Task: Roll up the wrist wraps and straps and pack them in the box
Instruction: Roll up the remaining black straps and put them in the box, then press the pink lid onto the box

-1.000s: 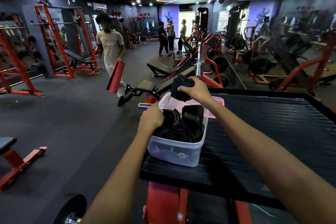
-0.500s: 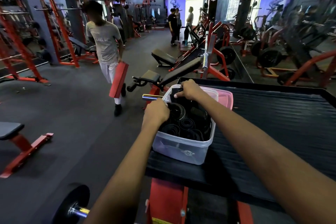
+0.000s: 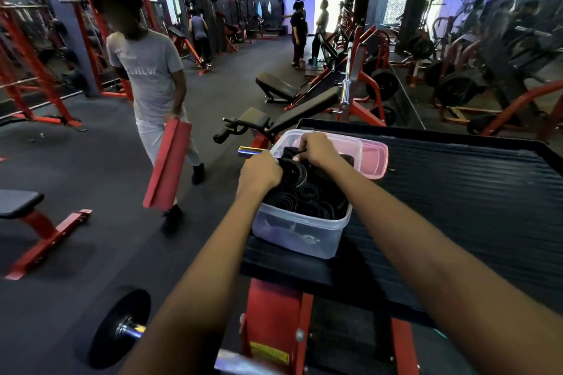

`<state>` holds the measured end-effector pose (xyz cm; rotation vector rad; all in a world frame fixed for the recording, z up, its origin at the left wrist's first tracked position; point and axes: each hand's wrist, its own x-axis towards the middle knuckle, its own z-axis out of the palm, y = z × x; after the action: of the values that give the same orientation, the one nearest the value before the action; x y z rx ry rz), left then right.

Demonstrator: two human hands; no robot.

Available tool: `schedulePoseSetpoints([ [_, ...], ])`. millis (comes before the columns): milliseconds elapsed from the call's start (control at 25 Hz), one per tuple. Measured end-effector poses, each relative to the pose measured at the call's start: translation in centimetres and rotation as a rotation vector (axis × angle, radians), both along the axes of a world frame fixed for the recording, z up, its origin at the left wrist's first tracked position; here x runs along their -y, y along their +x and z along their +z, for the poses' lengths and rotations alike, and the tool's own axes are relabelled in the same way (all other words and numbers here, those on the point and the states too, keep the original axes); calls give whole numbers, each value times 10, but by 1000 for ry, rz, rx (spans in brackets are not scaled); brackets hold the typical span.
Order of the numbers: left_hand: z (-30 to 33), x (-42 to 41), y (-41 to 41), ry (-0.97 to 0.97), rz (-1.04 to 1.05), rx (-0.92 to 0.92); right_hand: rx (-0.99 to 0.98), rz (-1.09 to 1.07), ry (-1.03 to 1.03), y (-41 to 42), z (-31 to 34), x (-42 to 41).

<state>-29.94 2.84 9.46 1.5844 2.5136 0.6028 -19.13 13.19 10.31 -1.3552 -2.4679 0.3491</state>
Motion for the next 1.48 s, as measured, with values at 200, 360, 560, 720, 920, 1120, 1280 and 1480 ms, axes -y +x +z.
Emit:
schedulePoseSetpoints([
  [200,5,7,-1,-44,-46,2,235,63,-240,-1,40,-6],
  [360,14,6,-10,-133,-144,94,121,61,-135,12,18,0],
  [560,8,11,-27,-158,-290,323,56,105,-130,17,6,2],
  [720,-1,9,-24,-70,-172,305,-169,107,-57,24,-1,10],
  [920,-12,2,-22,-43,-113,405,-604,-259,76,84,7,-18],
  [1120,-11,1,-20,-6,-72,358,201,-229,-191,128,-33,-41],
  [1280,-9,0,-19,2,-86,295,254,-107,-191,130,-53,-44],
  [1480,-12,-5,-21,-18,-96,288,183,-90,-13,130,-56,-47],
])
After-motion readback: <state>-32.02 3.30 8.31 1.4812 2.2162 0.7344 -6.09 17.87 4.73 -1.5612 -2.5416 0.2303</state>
